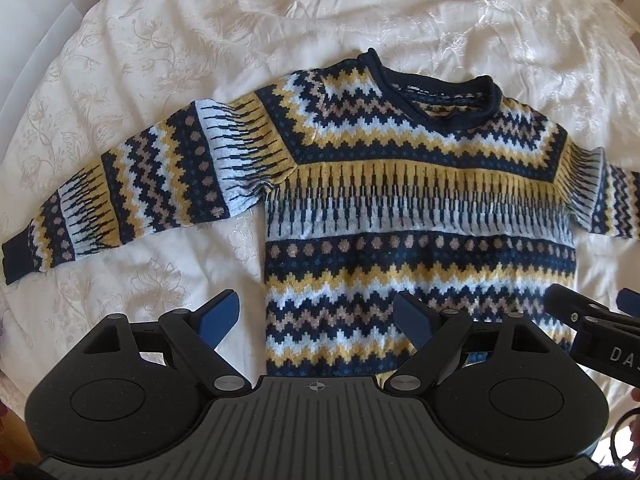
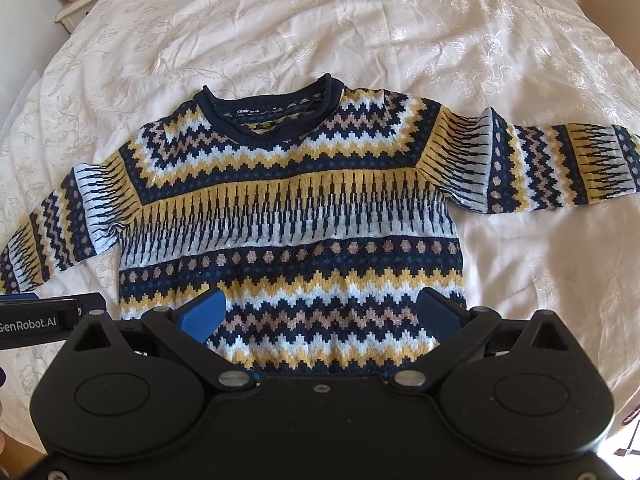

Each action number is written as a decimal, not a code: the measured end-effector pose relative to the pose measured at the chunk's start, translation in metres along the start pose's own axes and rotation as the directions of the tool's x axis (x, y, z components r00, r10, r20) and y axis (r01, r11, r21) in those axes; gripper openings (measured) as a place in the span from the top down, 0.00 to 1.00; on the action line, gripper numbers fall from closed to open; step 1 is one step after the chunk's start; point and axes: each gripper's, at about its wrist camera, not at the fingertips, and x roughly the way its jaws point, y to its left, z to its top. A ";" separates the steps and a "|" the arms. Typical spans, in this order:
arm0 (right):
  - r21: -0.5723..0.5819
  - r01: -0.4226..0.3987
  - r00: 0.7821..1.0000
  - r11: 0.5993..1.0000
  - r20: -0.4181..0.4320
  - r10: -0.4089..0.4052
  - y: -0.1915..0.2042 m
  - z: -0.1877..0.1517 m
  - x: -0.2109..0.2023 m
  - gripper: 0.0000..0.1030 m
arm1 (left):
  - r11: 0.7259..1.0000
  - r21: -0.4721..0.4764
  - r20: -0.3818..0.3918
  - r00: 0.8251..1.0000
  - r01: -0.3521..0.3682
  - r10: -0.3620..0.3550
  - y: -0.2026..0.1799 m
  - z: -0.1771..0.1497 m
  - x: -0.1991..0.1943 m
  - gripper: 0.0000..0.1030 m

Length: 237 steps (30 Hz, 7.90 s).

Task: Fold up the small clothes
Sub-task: 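Move both tools over the spread patterned sweater toward a sleeve, then grasp the navy sleeve cuff with the right tool, then lift the sleeve and lay it across the sweater body, open right tool, then move the left tool to the other sleeve's navy cuff, then grasp the navy cuff with the left tool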

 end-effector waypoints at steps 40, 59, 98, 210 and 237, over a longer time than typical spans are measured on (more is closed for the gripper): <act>0.077 0.265 0.953 0.961 0.129 -0.273 -0.397 0.119 0.021 0.02 | 0.988 -0.147 0.143 0.989 0.040 -0.019 -0.172 -0.010 -0.016 0.18; 0.621 -0.056 0.993 0.782 0.115 -0.021 -0.502 0.074 0.061 0.21 | 0.995 -0.075 0.140 0.987 -0.069 0.079 -0.200 -0.019 -0.012 0.18; -0.067 -0.323 0.881 0.944 0.343 0.326 -0.035 0.121 0.004 0.87 | 0.994 -0.069 0.128 0.987 -0.085 0.094 0.027 -0.034 0.024 0.18; -0.123 -0.129 0.953 0.984 0.259 0.157 0.019 -0.013 0.034 0.03 | 0.797 -0.552 0.085 0.935 -0.244 0.345 0.289 -0.048 0.077 0.12; -0.105 -0.130 0.968 0.986 0.203 0.149 0.051 -0.009 0.044 0.03 | 0.764 -0.645 0.203 0.956 -0.031 0.210 0.349 -0.051 0.102 0.11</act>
